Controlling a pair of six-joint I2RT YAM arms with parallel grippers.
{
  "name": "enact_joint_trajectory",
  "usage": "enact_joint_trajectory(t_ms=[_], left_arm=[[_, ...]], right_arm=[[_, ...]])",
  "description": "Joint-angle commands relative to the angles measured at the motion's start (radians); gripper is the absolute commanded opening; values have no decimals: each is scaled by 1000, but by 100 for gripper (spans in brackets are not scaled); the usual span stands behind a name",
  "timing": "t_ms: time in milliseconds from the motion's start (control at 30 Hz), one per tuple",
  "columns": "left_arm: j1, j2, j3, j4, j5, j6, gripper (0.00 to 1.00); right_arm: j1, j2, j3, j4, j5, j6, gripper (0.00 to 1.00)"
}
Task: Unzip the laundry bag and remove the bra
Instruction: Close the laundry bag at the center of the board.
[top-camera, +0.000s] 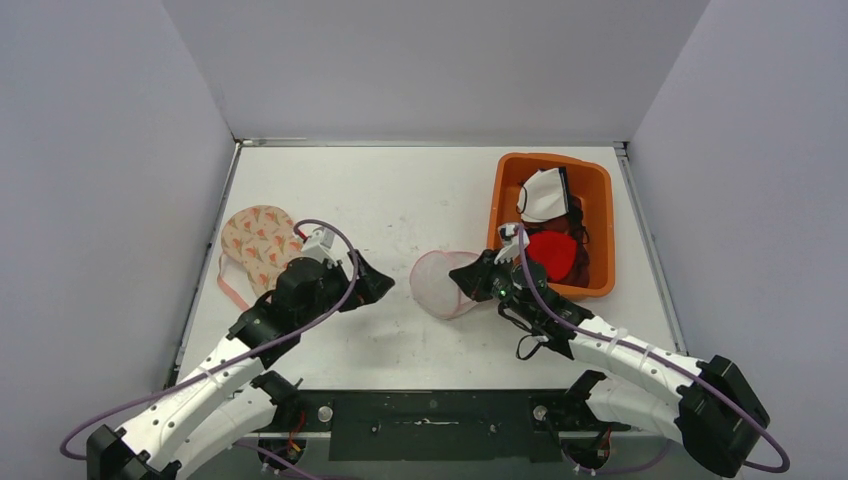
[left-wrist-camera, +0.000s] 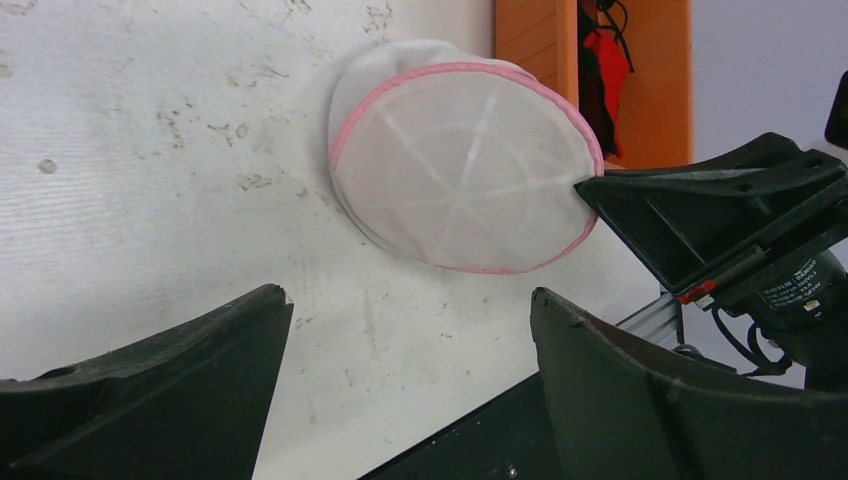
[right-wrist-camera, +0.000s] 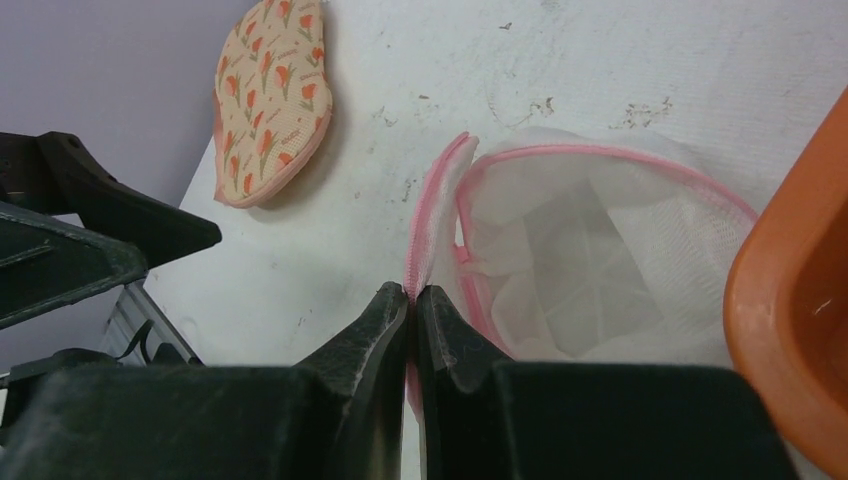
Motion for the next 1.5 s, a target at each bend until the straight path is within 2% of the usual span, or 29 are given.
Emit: enact_joint_trajectory(t_ms=[0,133,300,433,567,733,933,1200,1467], left_arm=[[-52,79,-20,209,3,-39,88],[-132,107,17,187,-115,-38,87],[-178,-23,76,21,-316,-50,86],[-177,-145,121,-113,-385,-37,86],[-178,-200,149,-191,-410,-32,86],[-178,-214,148,-206,-408,-34,86],[-178,-200,104,-160,-335,-43,87],[-178,-98,-18,8,-191,-46,86],[-180,63,-14,143,-139,4,81]], right_arm=[[-22,-41,-41,62,11,54,5],[-29,-18,-81,142,-48,100,5],[-7,38,-109,306,-128,209,5],[81,64,-61,337,-88,253,5],[190,56,10,309,-5,258,5],[243,12,80,225,88,232,5],[244,-26,94,198,104,241,5],[217,-90,-36,232,170,299,5],[161,-160,-112,272,110,333,5]])
